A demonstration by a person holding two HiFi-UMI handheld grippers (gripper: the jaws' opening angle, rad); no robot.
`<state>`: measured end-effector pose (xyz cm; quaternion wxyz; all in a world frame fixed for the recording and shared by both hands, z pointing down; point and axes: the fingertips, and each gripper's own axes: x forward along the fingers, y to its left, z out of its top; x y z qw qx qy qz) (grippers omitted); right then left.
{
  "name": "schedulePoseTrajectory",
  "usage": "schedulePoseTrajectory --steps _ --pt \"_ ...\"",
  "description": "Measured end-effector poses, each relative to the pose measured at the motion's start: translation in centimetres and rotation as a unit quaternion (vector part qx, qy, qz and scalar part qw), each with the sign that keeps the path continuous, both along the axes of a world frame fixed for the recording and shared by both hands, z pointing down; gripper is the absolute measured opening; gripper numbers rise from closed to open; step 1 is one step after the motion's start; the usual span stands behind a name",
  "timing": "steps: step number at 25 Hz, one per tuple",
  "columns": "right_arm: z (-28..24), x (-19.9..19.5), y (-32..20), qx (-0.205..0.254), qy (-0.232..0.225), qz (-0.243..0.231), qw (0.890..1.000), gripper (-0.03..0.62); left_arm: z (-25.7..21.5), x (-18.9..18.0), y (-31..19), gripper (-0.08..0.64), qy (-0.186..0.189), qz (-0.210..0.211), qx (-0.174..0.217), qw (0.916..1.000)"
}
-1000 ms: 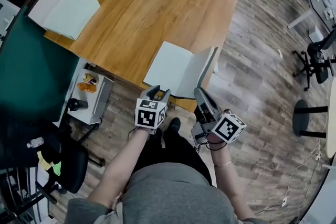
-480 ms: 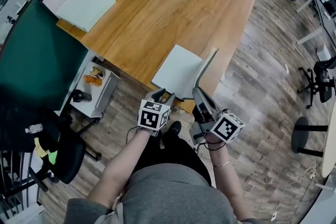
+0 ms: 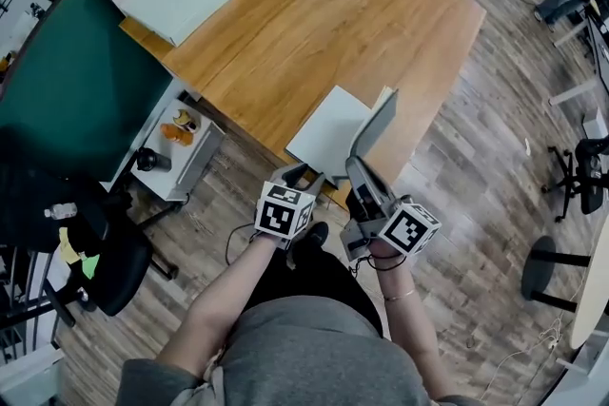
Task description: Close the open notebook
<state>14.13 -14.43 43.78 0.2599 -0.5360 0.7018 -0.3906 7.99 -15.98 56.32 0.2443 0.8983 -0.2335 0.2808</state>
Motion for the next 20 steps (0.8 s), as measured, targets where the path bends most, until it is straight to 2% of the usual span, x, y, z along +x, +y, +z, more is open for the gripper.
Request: schedulePoseTrajectory --steps 5,16,20 --pt "-0.1 -0.7 -1.4 0.002 0.005 -0.020 1.000 0.048 -0.2 -1.0 -1.0 0.173 0.002 -0.022 0.000 0.9998" --pt "1.5 -2.4 -3.7 -0.018 -0.016 -0.050 0.998 0.048 -0.4 -3.3 -2.4 0.167 -0.002 -0.064 0.004 0.9980" --pt "2.5 -3.0 -4.8 -0.034 -0.010 -0.066 0.997 0.044 -0.5 -4.4 -3.2 0.166 -0.001 -0.084 0.004 0.9964"
